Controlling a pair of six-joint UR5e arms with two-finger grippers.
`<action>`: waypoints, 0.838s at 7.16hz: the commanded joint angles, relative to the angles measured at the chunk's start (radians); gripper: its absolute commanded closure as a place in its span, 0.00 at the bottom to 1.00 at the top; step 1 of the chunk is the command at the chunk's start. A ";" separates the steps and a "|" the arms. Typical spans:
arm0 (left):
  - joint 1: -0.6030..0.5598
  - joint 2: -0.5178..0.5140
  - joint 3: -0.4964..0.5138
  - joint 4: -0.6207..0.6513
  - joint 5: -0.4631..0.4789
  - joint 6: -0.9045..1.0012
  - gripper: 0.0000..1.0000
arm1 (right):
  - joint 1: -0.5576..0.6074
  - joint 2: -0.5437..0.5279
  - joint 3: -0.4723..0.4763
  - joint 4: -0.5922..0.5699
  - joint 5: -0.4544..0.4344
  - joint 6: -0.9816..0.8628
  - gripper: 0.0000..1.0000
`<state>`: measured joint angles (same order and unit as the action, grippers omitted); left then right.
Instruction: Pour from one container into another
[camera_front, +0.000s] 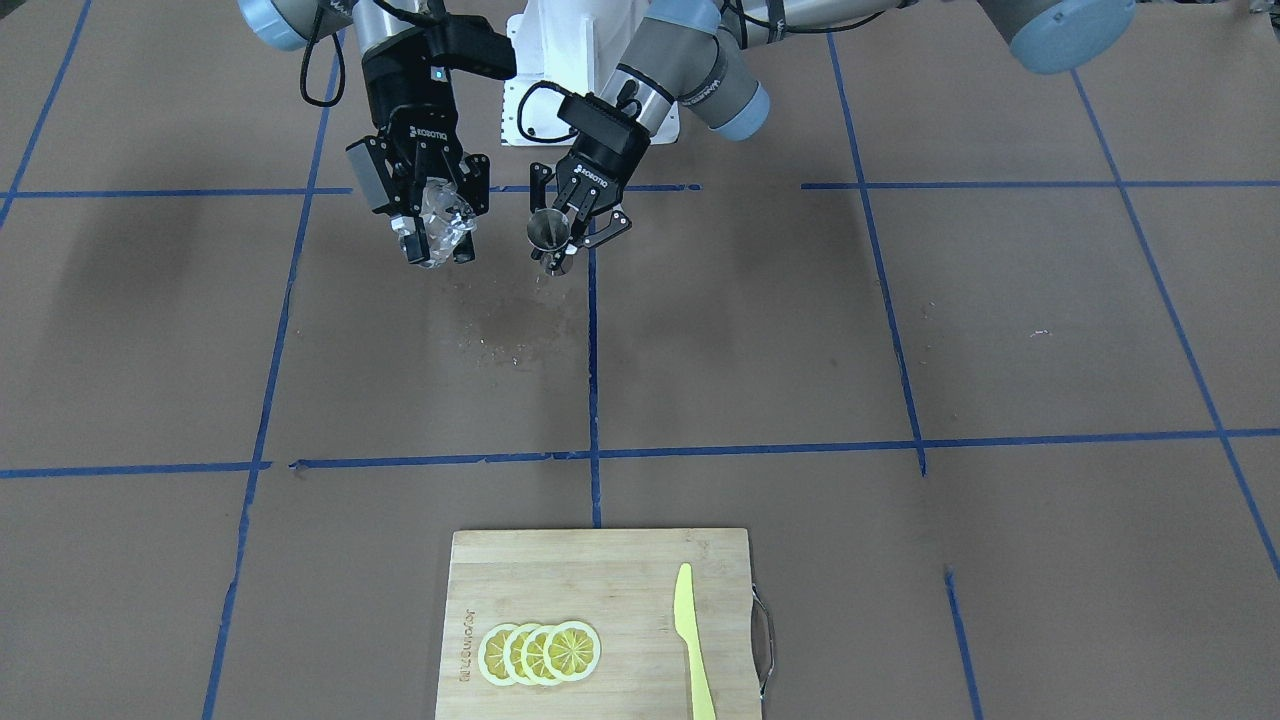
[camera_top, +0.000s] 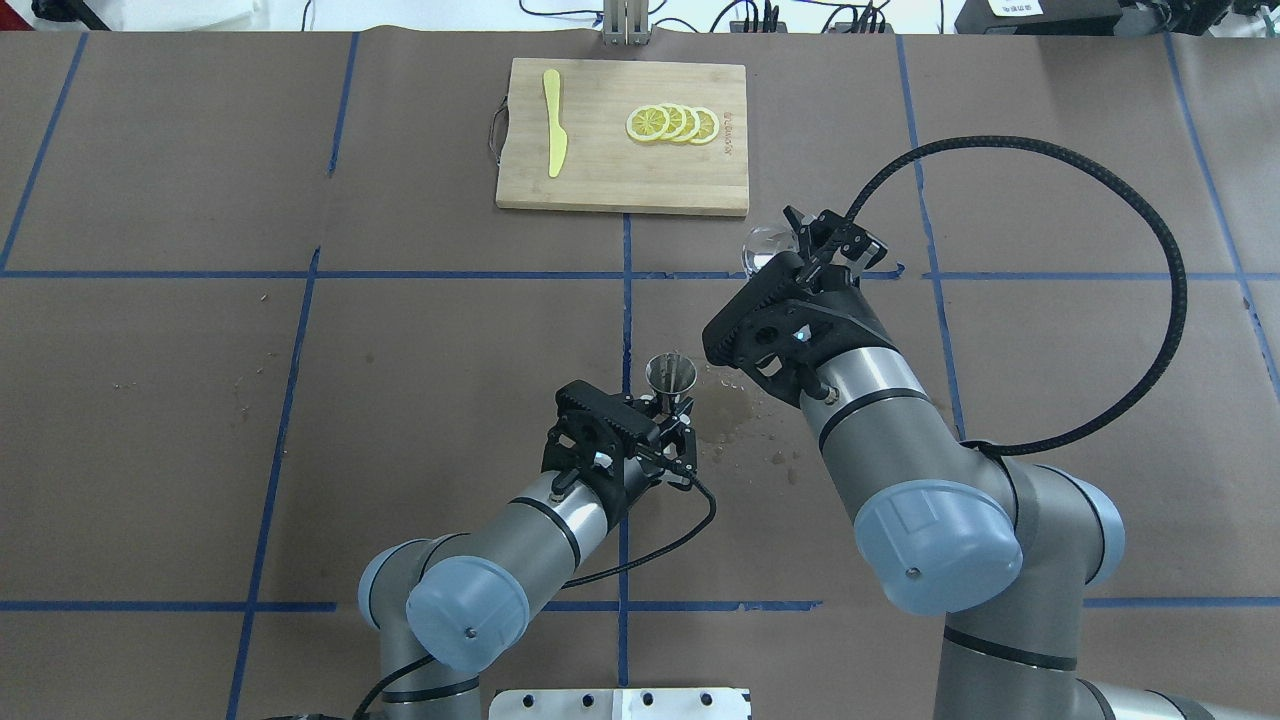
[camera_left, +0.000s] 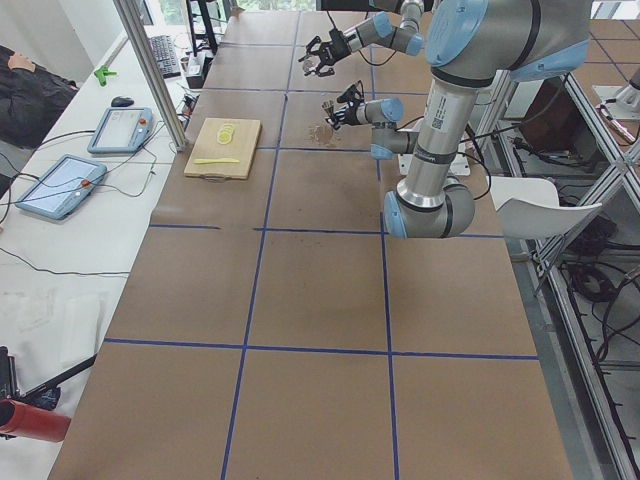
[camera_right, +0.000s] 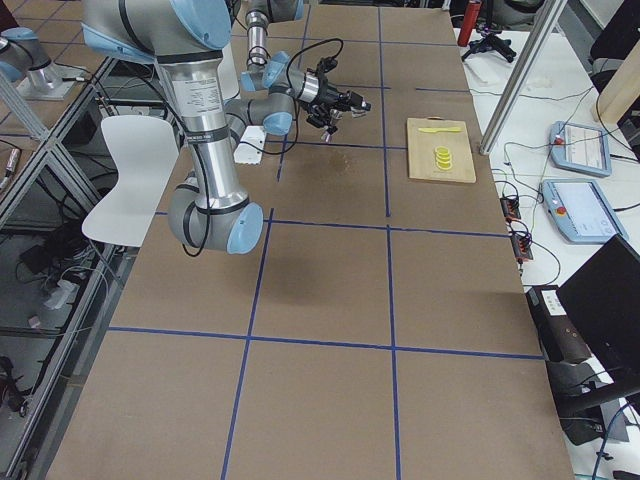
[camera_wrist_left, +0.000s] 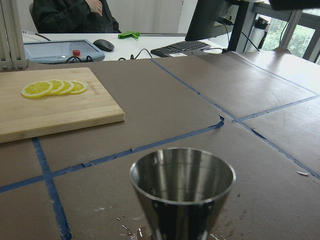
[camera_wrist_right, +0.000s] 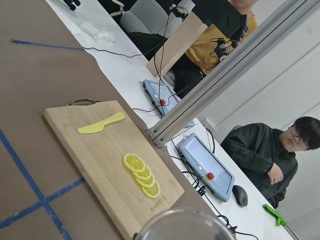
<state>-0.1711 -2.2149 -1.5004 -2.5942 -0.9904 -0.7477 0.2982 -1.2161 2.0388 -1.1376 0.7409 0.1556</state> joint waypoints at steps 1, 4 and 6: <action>-0.027 -0.040 0.041 0.000 -0.023 0.001 1.00 | -0.001 0.000 0.003 -0.002 0.000 -0.018 1.00; -0.038 -0.052 0.051 0.000 -0.033 0.001 1.00 | -0.001 -0.003 -0.002 -0.004 0.002 -0.019 1.00; -0.038 -0.081 0.081 0.000 -0.034 0.001 1.00 | -0.005 -0.002 -0.005 -0.005 0.002 -0.040 1.00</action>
<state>-0.2082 -2.2815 -1.4327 -2.5940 -1.0238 -0.7471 0.2946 -1.2190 2.0362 -1.1421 0.7423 0.1303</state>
